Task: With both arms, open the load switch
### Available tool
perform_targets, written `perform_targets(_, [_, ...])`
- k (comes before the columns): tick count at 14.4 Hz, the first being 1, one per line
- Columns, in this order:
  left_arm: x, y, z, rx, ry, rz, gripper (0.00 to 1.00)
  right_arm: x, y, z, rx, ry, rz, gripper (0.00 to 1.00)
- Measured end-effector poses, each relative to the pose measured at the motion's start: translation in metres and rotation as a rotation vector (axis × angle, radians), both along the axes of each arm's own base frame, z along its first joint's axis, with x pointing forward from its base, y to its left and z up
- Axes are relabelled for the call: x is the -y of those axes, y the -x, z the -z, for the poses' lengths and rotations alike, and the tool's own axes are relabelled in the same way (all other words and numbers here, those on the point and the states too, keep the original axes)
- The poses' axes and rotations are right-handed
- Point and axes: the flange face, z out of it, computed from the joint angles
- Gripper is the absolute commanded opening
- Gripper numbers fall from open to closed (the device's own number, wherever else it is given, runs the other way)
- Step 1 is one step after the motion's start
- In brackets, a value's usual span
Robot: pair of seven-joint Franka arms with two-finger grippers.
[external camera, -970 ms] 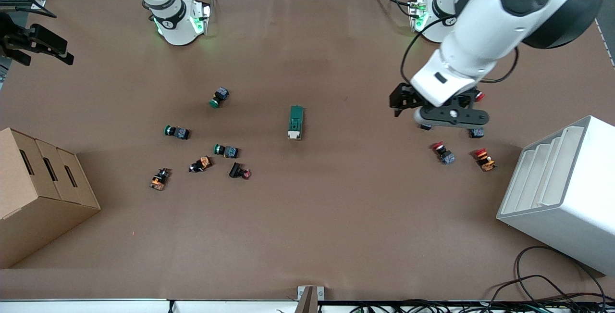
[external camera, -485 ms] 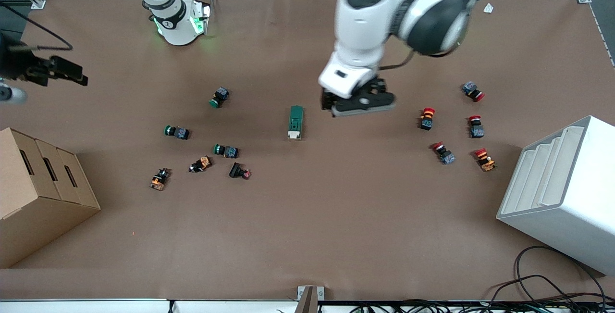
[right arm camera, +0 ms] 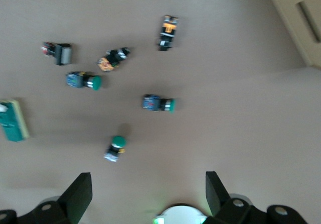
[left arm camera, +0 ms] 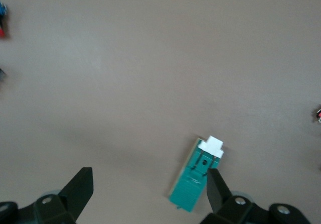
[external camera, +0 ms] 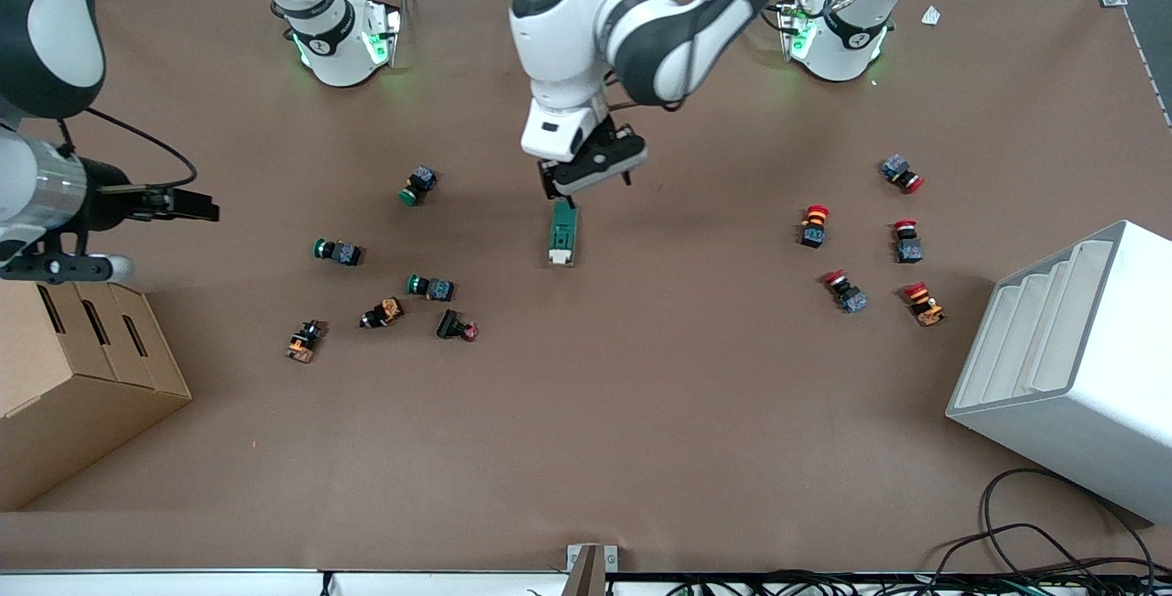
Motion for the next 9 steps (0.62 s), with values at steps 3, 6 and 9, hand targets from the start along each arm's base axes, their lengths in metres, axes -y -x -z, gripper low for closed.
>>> perform_targets(3, [0.028,0.042,0.073,0.108,-0.071,-0.039,1.00,-0.050,-0.005,0.013,-0.019,-0.009,0.161,1.00])
perform_targets(6, [0.044,0.079,0.132,0.159,-0.110,-0.044,1.00,-0.140,-0.004,0.039,-0.046,0.072,0.331,1.00])
perform_targets(9, [0.055,0.104,0.164,0.250,-0.096,-0.037,1.00,-0.234,0.008,0.071,-0.043,0.139,0.467,1.00])
